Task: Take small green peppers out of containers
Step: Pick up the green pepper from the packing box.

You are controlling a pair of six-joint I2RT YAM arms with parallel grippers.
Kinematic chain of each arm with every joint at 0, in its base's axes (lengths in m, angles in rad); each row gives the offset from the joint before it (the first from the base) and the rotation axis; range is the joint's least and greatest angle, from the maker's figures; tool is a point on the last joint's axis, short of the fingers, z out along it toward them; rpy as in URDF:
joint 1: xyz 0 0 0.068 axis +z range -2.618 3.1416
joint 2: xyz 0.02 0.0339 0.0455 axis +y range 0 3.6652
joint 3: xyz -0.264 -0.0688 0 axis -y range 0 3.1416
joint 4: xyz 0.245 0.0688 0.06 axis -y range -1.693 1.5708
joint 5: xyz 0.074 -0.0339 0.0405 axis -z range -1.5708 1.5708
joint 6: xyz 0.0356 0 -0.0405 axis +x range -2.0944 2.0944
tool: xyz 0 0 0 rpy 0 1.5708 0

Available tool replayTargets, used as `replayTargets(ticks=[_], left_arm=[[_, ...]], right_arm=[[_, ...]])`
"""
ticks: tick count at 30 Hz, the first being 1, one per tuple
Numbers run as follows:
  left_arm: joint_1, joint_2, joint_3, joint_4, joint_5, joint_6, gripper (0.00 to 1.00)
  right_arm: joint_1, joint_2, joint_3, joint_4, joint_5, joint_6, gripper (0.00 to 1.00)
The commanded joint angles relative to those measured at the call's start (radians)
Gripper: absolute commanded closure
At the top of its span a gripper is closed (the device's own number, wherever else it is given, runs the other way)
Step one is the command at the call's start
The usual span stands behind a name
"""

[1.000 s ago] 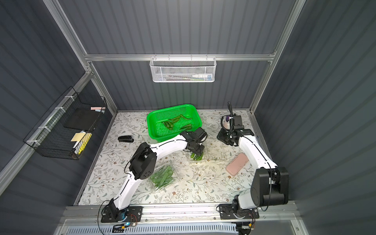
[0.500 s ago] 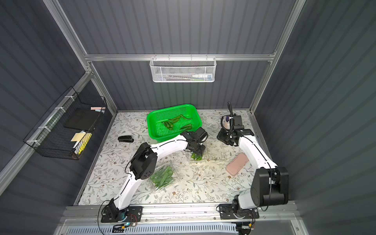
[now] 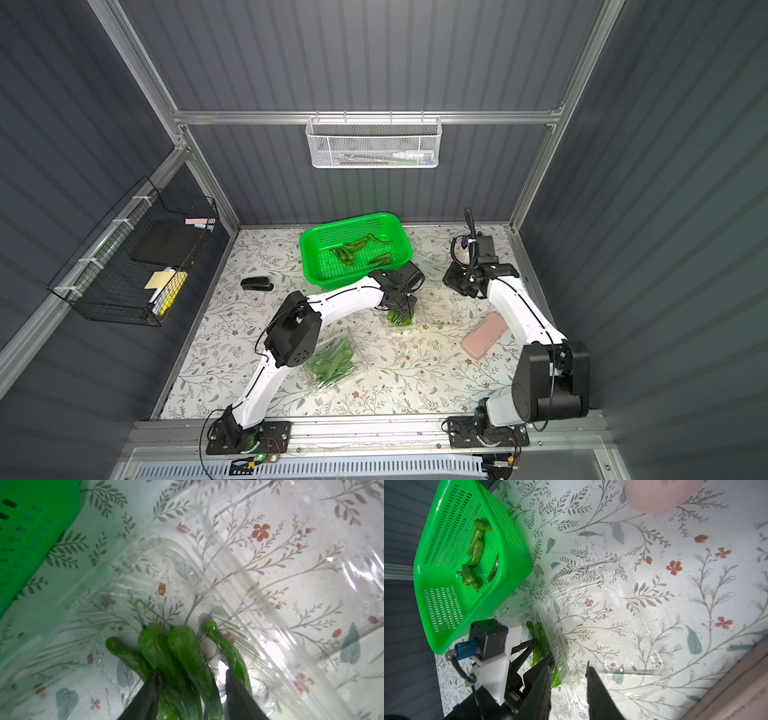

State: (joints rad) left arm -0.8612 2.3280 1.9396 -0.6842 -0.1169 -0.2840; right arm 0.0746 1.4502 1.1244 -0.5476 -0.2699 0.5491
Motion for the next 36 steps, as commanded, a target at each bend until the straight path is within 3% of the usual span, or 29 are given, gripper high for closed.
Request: replayTargets(ticks=[1,11,17,22,31,36], left_arm=[[0.002,0.001,-0.03,-0.06,-0.038,-0.024,0.49],[-0.002,0.006,-0.054,-0.058,-0.029,-0.03,0.49],[-0.002,0.022,-0.03,-0.057,0.005,-0.017,0.6],[-0.001,0.004,-0.008,-0.045,-0.004,-0.008,0.75],[-0.002,-0.177,-0.069,0.101,-0.015,0.001,0.97],[-0.002,-0.26,-0.074,0.129,0.0,-0.006,1.0]], right_arm=[[-0.001,0.008,0.014,-0.01,-0.011,-0.009,0.68],[-0.001,0.015,0.024,-0.007,-0.018,-0.01,0.69],[-0.001,0.016,0.031,-0.01,-0.016,-0.008,0.69],[-0.001,0.014,0.034,-0.012,-0.011,-0.009,0.69],[-0.001,0.01,0.031,-0.015,-0.021,-0.007,0.69],[-0.001,0.006,0.033,-0.018,-0.034,-0.011,0.69]])
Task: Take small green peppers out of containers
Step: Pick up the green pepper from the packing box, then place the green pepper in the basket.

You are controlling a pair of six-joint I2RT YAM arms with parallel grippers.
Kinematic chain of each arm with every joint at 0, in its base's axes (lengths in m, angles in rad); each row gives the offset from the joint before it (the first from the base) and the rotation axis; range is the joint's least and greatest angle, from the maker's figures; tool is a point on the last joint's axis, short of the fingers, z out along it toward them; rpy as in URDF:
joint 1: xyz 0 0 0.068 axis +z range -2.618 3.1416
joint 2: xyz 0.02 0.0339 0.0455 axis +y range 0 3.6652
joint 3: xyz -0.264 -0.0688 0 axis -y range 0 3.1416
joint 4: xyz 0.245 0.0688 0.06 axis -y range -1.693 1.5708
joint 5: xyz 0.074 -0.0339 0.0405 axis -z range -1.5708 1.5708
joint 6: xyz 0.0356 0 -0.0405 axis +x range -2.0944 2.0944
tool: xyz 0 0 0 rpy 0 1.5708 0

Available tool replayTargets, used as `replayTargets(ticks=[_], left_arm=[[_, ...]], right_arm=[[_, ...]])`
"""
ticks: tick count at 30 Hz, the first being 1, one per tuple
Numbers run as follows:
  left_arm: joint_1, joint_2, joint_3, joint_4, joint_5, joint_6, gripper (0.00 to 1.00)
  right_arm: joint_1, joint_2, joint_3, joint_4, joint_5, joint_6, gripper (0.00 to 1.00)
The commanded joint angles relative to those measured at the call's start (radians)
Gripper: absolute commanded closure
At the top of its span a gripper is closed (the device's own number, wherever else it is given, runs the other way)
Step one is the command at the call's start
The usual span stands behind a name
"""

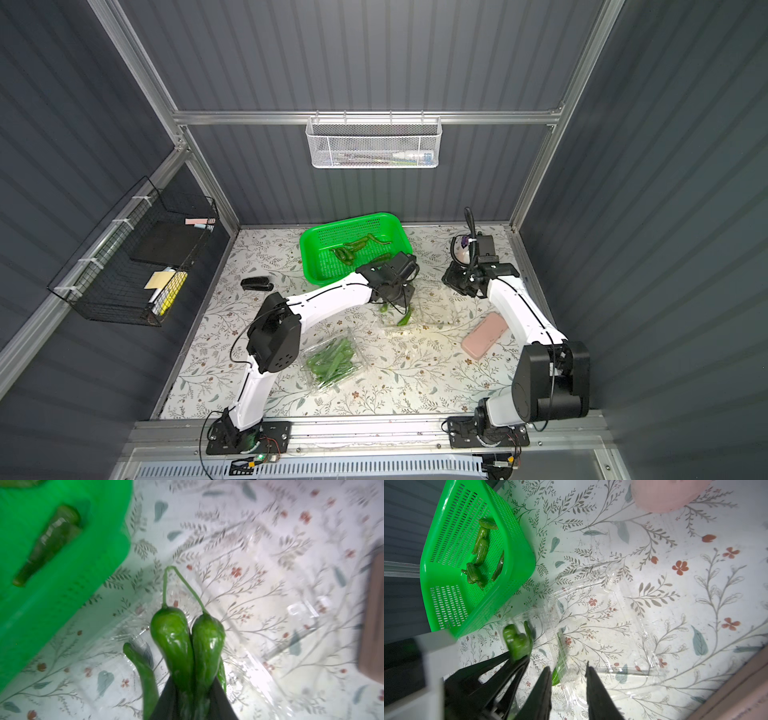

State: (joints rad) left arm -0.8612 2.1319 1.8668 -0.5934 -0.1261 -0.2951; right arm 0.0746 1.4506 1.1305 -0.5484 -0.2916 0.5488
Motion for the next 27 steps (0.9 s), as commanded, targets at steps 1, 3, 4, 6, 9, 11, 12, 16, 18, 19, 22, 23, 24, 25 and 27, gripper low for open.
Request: replayTargets(ticks=[1,3,4,6,9,11,12,16,18,19,22,23,24,25,27], left_arm=[[-0.001,-0.076,0.003,0.039,0.001,0.004,1.0],[0.006,-0.097,0.021,0.04,-0.014,0.006,1.0],[0.016,-0.109,0.029,0.044,-0.027,0.004,1.0],[0.06,-0.127,0.041,0.055,-0.025,-0.01,1.0],[0.188,-0.153,0.025,0.1,0.041,-0.049,1.0],[0.278,-0.142,0.029,0.123,0.073,-0.062,1.0],[0.308,-0.13,0.038,0.125,0.07,-0.062,1.0],[0.415,-0.063,0.084,0.131,0.065,-0.07,0.71],[0.442,-0.048,0.101,0.135,0.088,-0.07,0.18],[0.444,-0.043,0.108,0.129,0.083,-0.069,0.02],[0.444,-0.07,0.069,0.136,0.07,-0.062,0.01],[0.444,-0.089,0.037,0.152,0.062,-0.06,0.01],[0.441,-0.107,0.007,0.17,0.068,-0.07,0.01],[0.439,-0.13,-0.032,0.193,0.073,-0.088,0.01],[0.435,-0.17,-0.104,0.231,0.076,-0.114,0.01]], right_arm=[[-0.001,0.003,0.028,-0.017,-0.013,-0.011,0.69],[0.001,-0.001,0.029,-0.016,-0.012,-0.012,0.69],[0.006,-0.001,0.029,-0.014,-0.031,-0.012,0.69],[0.025,0.003,0.036,-0.01,-0.055,-0.016,0.69],[0.073,0.021,0.061,-0.021,-0.046,-0.034,0.69],[0.108,0.038,0.074,-0.02,-0.048,-0.038,0.69],[0.123,0.047,0.079,-0.017,-0.053,-0.039,0.69],[0.204,0.092,0.111,-0.018,-0.066,-0.055,0.68],[0.243,0.118,0.128,-0.029,-0.076,-0.059,0.68],[0.261,0.131,0.133,-0.036,-0.076,-0.058,0.68],[0.307,0.162,0.128,-0.038,-0.081,-0.055,0.68],[0.322,0.171,0.125,-0.04,-0.077,-0.053,0.68],[0.335,0.182,0.12,-0.043,-0.075,-0.052,0.68],[0.347,0.195,0.117,-0.045,-0.074,-0.051,0.68],[0.371,0.225,0.111,-0.055,-0.079,-0.051,0.68]])
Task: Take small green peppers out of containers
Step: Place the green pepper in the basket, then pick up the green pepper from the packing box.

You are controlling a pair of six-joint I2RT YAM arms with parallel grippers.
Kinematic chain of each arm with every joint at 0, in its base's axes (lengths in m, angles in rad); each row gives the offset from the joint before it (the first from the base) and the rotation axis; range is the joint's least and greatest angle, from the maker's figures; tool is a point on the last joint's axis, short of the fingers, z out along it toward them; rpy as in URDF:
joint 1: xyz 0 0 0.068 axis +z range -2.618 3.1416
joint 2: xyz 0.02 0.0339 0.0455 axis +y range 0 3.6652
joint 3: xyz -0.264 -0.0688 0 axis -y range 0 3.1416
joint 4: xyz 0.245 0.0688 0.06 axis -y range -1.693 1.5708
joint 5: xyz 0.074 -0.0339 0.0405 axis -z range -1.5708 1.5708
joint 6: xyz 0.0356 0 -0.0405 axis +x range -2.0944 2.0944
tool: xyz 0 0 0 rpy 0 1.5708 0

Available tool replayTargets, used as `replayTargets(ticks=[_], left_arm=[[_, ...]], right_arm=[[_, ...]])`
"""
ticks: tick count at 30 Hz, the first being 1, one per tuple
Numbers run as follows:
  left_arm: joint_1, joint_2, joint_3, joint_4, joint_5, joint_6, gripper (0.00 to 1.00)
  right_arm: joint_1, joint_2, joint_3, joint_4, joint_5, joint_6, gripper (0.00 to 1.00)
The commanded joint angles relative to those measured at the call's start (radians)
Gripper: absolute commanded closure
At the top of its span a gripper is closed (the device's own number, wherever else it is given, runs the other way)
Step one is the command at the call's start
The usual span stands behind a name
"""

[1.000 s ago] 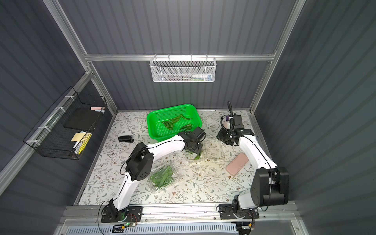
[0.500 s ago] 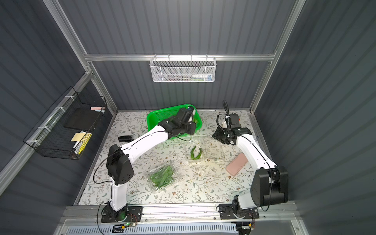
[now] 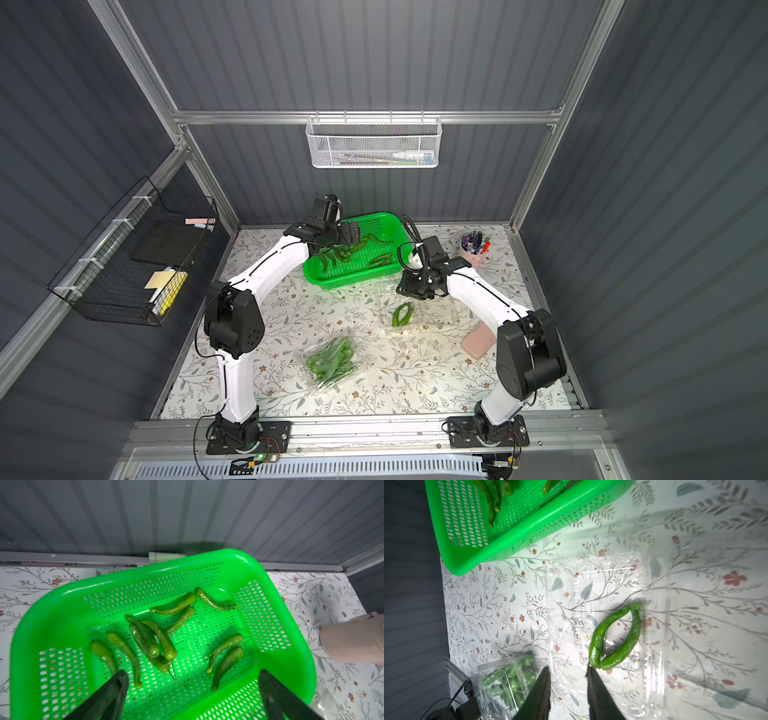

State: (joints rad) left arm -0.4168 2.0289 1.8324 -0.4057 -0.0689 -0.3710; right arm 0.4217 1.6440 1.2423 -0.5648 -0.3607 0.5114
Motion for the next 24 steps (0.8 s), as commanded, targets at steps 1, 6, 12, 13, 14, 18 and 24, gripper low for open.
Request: replayTargets(ticks=[1,6,12,13,14,18,24], left_arm=[[-0.011,-0.085,-0.1,0.054,0.015,-0.054,0.01],[-0.048,-0.136,-0.199,0.073,-0.011,-0.091,0.01],[-0.063,-0.166,-0.289,0.092,-0.036,-0.188,0.01],[-0.063,-0.169,-0.297,0.096,-0.039,-0.193,0.01],[-0.063,-0.17,-0.3,0.095,-0.044,-0.195,0.01],[-0.063,-0.171,-0.287,0.085,-0.056,-0.183,0.01],[-0.063,-0.176,-0.285,0.081,-0.061,-0.18,0.01]], right_arm=[[0.034,0.049,-0.003,-0.047,-0.006,-0.014,0.68],[0.062,0.126,-0.004,-0.072,-0.003,-0.016,0.68],[0.068,0.198,0.013,-0.085,0.029,-0.011,0.68],[0.07,0.215,0.023,-0.093,0.035,-0.014,0.68],[0.073,0.231,0.033,-0.1,0.035,-0.021,0.68],[0.081,0.291,0.07,-0.119,0.076,-0.039,0.68],[0.094,0.324,0.087,-0.123,0.121,-0.051,0.7]])
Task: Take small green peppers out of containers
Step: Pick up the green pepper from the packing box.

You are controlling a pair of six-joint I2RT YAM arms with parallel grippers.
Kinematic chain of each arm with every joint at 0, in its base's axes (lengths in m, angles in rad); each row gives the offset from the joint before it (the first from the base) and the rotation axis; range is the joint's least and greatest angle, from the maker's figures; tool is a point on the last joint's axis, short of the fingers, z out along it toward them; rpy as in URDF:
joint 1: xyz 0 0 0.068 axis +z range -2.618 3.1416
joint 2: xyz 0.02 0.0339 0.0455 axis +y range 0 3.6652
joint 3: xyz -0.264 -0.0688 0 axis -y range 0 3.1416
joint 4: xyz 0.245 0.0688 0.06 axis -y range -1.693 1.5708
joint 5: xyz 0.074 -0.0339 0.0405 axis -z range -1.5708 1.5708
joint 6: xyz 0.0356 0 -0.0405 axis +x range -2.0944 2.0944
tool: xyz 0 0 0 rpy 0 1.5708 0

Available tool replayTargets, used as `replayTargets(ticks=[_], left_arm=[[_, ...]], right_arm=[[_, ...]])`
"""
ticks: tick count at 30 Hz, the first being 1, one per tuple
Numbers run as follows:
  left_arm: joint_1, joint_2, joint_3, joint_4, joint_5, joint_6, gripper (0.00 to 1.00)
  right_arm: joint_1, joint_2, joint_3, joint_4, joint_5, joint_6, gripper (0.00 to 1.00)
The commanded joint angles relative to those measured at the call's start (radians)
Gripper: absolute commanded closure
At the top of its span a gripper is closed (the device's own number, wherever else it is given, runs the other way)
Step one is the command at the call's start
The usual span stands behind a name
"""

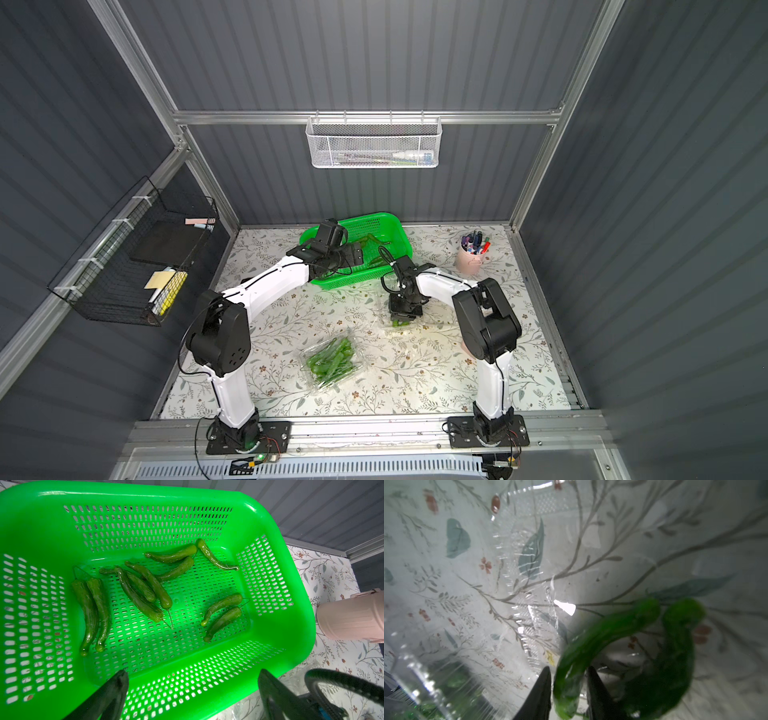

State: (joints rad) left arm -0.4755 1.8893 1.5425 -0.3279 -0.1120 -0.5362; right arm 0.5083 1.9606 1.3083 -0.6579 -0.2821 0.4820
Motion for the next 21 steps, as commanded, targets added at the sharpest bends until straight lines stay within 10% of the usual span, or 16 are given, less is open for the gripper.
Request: replayTargets(ticks=[1,8,21], left_arm=[[-0.005,-0.034,0.005,0.002,-0.017,-0.015,0.01],[-0.005,-0.03,-0.008,0.003,-0.014,-0.031,0.01],[-0.005,-0.063,-0.047,-0.011,-0.082,-0.129,0.01]], right_arm=[[0.009,0.007,0.017,-0.026,0.042,-0.022,0.71],[0.011,-0.066,-0.013,-0.003,0.063,-0.032,0.89],[0.003,-0.124,0.369,0.183,0.185,-0.055,0.79]])
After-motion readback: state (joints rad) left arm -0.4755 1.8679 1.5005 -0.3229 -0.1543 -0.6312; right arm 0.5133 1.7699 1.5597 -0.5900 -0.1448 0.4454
